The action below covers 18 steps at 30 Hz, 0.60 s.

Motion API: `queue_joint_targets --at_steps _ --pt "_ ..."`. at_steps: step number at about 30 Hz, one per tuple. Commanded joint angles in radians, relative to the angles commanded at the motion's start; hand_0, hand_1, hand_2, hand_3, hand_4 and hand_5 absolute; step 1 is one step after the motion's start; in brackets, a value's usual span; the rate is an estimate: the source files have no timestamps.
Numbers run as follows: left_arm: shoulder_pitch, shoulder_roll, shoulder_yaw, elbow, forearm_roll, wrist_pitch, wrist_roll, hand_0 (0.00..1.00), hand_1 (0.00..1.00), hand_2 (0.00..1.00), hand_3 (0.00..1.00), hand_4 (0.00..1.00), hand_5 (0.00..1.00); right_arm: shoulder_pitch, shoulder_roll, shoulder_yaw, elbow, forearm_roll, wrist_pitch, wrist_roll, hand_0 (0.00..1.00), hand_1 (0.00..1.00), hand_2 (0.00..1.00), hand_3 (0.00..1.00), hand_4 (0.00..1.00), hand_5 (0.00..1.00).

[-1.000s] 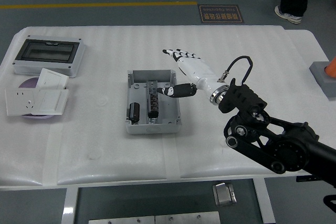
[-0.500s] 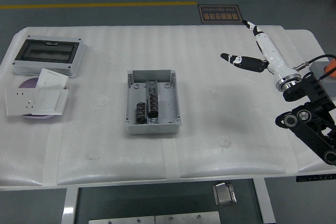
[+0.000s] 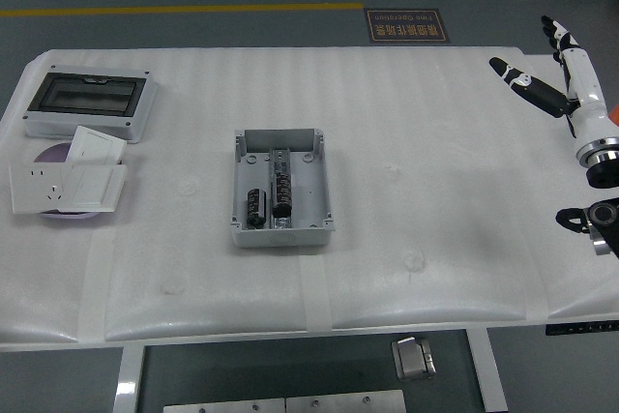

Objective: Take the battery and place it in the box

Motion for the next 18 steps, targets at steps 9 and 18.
queue_joint_targets --at_steps 9,18 --pt "0.005 -0.003 0.006 0.0 -0.009 0.001 0.006 0.572 0.638 0.513 0.565 0.644 0.012 -0.024 -0.001 0.042 0.002 -0.007 0.004 0.003 0.998 0.998 0.998 0.998 0.97 0.655" --pt "0.008 0.0 0.001 0.0 -0.004 0.002 0.007 0.572 0.637 0.513 0.566 0.641 0.01 -0.031 -0.001 0.051 -0.004 -0.022 0.01 0.001 0.998 0.998 0.998 0.998 0.973 0.636"
